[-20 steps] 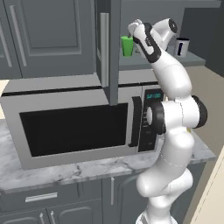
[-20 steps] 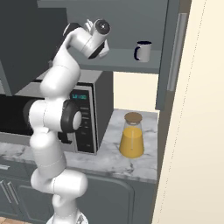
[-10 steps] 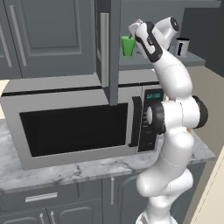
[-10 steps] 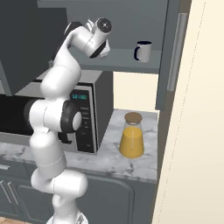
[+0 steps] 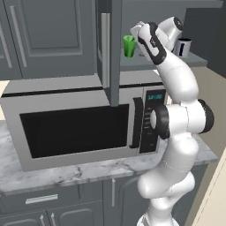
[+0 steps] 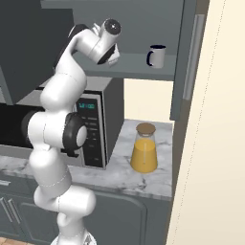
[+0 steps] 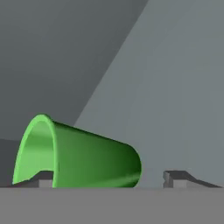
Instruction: There is a tray on the dining counter. Grab the cup, mug, and pitcher and place them on the tray. The pitcher may be placed next to the tray if it cannot fit the tray.
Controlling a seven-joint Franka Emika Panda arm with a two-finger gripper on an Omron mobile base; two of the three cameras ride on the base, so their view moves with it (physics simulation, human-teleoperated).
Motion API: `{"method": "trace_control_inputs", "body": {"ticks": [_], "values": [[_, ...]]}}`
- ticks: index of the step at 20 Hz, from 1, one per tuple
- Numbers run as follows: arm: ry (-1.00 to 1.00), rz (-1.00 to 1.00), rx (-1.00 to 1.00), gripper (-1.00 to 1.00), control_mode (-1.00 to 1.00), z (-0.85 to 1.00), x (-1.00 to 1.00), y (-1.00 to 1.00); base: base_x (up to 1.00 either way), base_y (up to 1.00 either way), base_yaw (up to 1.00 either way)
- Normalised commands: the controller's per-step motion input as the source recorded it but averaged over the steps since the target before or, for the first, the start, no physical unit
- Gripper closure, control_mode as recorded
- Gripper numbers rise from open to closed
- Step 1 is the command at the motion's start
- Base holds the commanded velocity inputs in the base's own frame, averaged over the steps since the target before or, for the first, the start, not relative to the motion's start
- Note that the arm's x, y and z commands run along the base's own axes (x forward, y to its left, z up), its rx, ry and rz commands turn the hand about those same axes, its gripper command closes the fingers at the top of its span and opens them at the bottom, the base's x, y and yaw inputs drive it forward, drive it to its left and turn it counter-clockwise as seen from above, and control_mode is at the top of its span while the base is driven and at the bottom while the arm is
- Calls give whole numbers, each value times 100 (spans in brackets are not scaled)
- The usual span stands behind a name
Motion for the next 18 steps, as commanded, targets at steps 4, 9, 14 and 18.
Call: {"method": "trace_control_inputs", "body": {"ticks": [4, 9, 14, 18], "values": [[9, 0, 0, 100, -100, -39, 0, 0, 0, 0, 0], [5, 0, 0, 100, -100, -35, -2, 0, 0, 0, 0], [1, 0, 0, 100, -100, -32, -23, 0, 0, 0, 0], [0, -1, 0, 100, -100, -32, -49, 0, 0, 0, 0]]}}
